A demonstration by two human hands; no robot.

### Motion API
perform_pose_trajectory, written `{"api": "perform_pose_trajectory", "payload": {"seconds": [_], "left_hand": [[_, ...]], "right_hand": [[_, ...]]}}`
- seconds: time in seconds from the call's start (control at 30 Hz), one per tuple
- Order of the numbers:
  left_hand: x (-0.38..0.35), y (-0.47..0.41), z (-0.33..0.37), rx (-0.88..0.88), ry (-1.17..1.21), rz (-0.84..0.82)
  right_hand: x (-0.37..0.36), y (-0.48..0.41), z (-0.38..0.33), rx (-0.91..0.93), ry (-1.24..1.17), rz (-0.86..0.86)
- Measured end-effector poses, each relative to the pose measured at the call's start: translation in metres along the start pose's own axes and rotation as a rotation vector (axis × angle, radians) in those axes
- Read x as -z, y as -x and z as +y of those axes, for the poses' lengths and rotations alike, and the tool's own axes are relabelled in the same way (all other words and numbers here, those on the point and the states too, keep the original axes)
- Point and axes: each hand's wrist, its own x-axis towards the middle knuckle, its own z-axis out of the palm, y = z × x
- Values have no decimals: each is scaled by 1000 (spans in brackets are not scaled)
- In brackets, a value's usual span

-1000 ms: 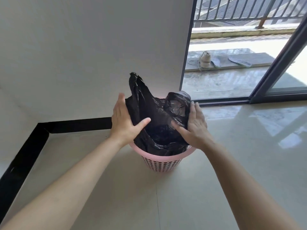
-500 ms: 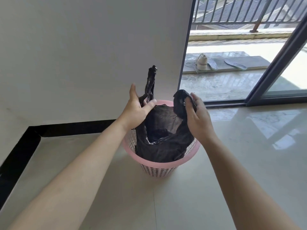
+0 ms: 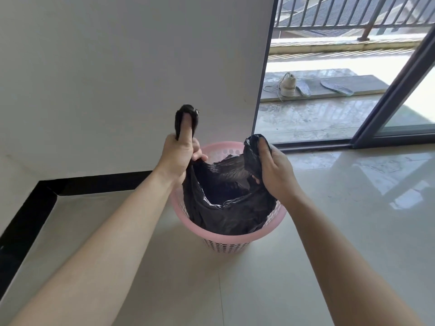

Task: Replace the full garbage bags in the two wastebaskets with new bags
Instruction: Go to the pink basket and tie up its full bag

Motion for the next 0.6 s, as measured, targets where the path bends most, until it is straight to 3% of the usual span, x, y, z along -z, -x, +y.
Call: {"api": "perform_pose_trajectory", "payload": {"seconds": [0.13, 0.27, 0.33, 0.43, 0.5, 0.6], "left_hand": [[-8, 10, 0, 14, -71, -185], [-8, 13, 1, 203, 212, -336], [-8, 13, -3, 141, 17, -354], [-10, 15, -8, 72, -180, -380], [-10, 16, -10, 85, -145, -365], [-8, 12, -10, 99, 8, -156]], "right_hand": [[-5, -1, 4, -39, 77, -17], [-6, -7, 7, -22, 107, -38], [-7, -8, 6, 1, 128, -64], [-10, -2, -3, 56, 138, -96], [-9, 4, -9, 111, 207, -125], [-11, 3, -5, 175, 268, -208]]}}
